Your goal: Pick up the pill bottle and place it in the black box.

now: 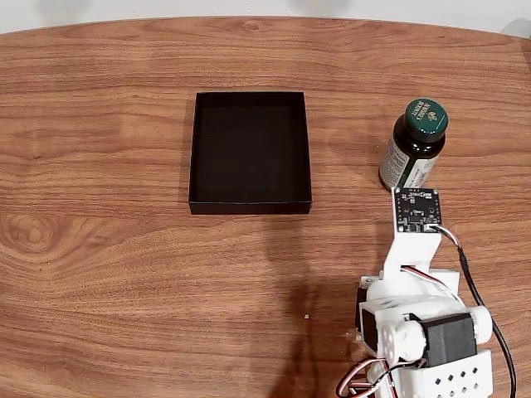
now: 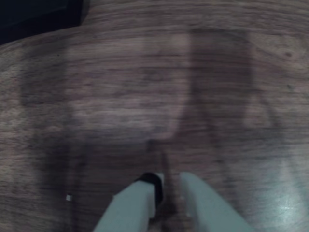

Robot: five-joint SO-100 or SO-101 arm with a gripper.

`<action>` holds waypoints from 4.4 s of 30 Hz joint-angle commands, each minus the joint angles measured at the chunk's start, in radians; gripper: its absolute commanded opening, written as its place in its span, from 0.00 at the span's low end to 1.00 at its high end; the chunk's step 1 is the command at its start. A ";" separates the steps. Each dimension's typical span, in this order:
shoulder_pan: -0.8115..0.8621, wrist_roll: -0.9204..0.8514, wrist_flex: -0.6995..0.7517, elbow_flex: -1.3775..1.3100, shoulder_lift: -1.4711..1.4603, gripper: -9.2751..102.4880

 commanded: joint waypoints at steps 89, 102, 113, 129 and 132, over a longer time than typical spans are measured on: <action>0.069 0.137 -0.666 -0.011 -0.337 0.09; 0.179 0.018 -0.712 -0.011 -0.310 0.19; 0.268 0.049 -0.819 -0.011 -0.325 0.33; 0.345 0.267 -1.046 -0.011 -0.403 0.41; 0.350 0.278 -1.046 -0.011 -0.417 0.43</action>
